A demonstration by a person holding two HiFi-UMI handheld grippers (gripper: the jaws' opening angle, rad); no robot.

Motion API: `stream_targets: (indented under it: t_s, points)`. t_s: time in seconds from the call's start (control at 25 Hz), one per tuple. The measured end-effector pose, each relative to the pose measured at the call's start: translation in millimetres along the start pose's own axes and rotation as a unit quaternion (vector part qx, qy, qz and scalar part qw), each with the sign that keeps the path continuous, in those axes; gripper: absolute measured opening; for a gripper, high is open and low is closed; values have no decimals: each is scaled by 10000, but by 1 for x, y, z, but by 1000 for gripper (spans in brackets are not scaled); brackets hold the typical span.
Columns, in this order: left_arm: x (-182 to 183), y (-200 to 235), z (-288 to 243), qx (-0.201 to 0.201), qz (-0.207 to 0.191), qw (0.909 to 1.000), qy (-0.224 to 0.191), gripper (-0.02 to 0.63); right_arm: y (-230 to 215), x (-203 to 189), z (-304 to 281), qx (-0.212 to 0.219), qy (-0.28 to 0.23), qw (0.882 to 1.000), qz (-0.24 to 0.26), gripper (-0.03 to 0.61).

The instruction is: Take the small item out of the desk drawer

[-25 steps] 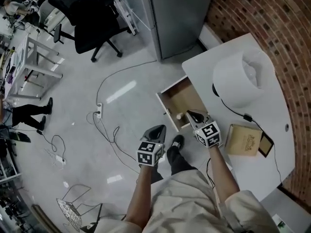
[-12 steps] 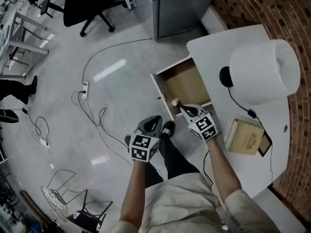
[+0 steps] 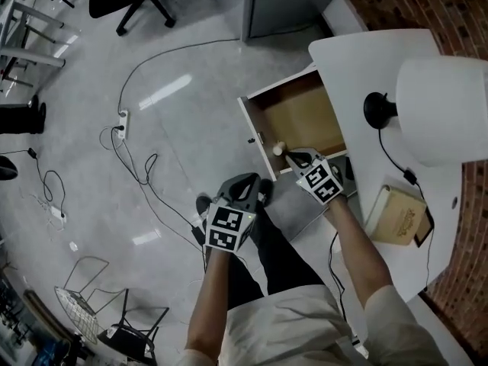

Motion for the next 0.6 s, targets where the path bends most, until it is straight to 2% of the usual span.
stream_targets:
  t_s: [0.16, 0.4, 0.6]
  points:
    - [-13, 3, -4, -17, 35, 10000, 65, 17, -8, -11, -17, 193, 232, 9992, 246, 25]
    - [-29, 11, -17, -140, -112, 9997, 166, 17, -18, -28, -40, 537, 650, 9945, 624, 25]
    - [-42, 20, -28, -137, 36, 9998, 107, 17, -24, -44, -55, 835, 845, 9877, 1017, 25]
Point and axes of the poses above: the fingertips, and each gripper's own axes: z backward along the fingers, y to its left, x out of its top, the point moved 6 cm from there along z, backward along the fingers, and after that the axes turned 13 degrees about -y, right-handed, at the moved point
